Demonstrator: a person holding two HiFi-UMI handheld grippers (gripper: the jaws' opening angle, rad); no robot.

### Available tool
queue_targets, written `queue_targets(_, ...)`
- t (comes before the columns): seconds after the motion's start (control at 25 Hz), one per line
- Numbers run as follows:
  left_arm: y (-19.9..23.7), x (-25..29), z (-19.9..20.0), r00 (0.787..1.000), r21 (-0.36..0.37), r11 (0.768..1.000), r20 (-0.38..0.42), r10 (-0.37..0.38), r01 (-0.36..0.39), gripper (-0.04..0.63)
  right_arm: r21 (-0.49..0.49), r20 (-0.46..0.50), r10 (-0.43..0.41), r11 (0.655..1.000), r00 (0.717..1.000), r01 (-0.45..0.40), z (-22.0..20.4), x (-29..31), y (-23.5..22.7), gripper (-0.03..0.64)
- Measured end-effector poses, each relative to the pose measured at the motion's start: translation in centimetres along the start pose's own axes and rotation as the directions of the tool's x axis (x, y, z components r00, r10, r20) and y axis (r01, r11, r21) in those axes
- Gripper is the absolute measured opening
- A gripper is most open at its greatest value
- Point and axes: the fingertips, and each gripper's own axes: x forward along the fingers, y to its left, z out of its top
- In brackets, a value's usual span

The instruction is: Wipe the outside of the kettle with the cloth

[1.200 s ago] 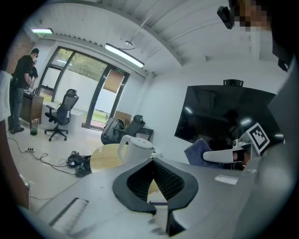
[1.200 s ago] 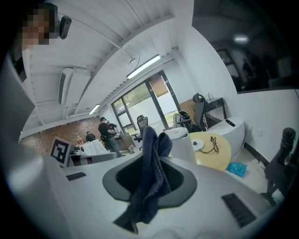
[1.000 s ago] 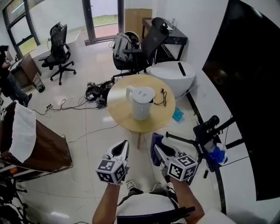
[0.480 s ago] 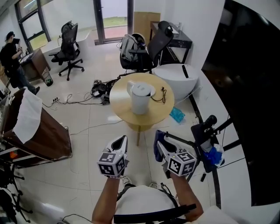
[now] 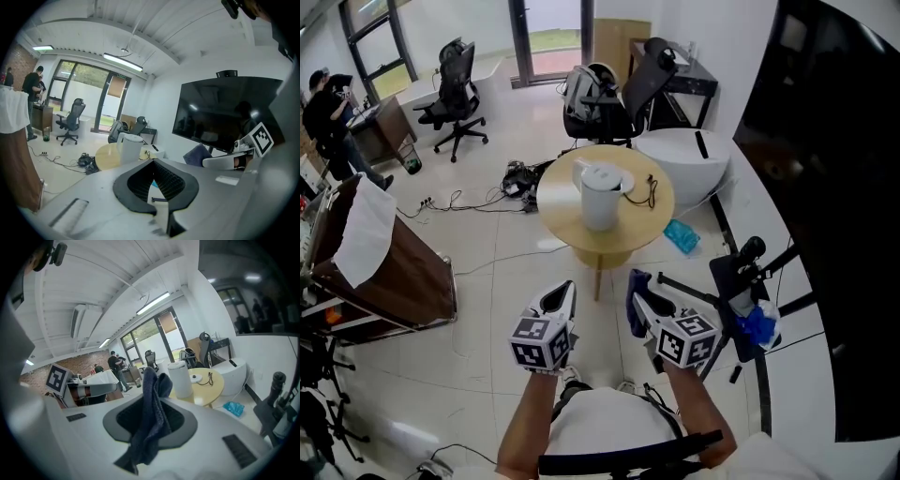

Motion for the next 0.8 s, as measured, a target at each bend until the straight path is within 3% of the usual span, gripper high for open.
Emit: queue_targets(0.8,-1.1,1.2,0.9,1.0,0.023,1.0,-0.005,-0.015,0.015,0.0,-0.026,0.005,0.006,1.0,1.0,-0.006,1.2,0.1,-0.6,0.083)
